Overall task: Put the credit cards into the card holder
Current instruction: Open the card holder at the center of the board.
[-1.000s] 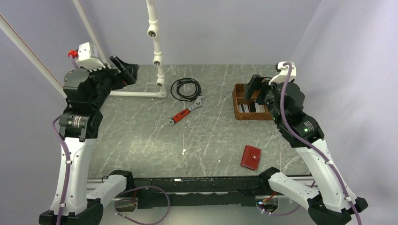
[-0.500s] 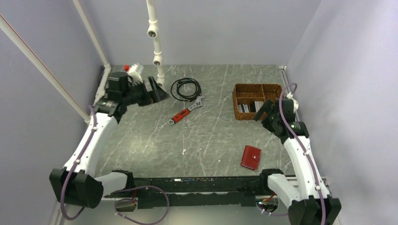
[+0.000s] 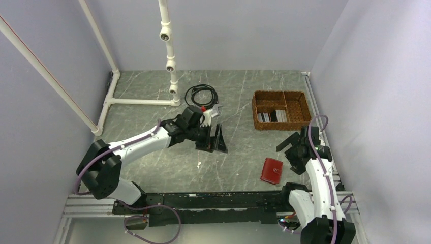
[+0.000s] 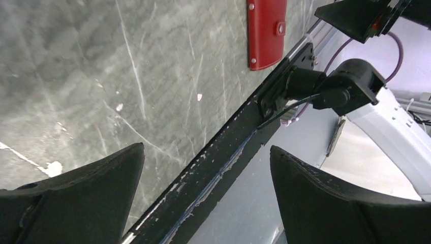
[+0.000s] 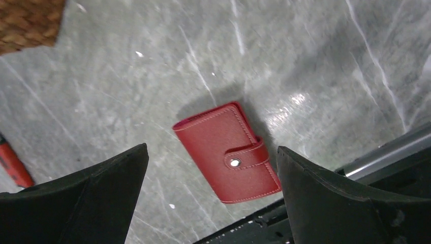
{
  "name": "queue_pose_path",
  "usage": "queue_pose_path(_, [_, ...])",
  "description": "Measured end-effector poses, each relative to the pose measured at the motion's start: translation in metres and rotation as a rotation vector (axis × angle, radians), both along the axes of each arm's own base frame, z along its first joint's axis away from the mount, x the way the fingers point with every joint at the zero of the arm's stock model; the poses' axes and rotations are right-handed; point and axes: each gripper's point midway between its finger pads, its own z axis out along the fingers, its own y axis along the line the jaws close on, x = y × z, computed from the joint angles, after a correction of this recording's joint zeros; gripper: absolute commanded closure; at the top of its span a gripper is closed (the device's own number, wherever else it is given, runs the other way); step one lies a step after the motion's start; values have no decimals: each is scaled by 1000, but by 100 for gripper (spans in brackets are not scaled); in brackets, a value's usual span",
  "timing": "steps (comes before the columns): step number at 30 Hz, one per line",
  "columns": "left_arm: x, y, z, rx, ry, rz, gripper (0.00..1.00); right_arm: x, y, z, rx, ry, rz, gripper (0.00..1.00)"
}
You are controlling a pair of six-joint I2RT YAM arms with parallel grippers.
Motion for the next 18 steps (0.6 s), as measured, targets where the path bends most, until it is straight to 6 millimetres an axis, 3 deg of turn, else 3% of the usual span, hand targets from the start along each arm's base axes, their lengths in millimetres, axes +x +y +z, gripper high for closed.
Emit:
queue_pose_path(4, [-17,-9,-15,9,39,-13,1,-15,4,-15,19,73,9,0])
queue_pose_path(8, [-17,-12,-21,-11,54,23,1,-23,9,-24,40,118,27,0])
queue_pose_path(10, [-15,-12,-22,-19,56,44,1,-26,12,-31,57,149,44,8])
queue_pose_path(14, [-11,-9,-15,-28,28,76,1,-33,26,-53,101,213,119,11])
queue_pose_path(15, [-11,-9,-12,-31,17,82,1,-36,34,-57,107,227,161,16])
queue_pose_path(18, [-7,-4,-4,-30,-17,107,1,-33,69,-60,128,207,350,43])
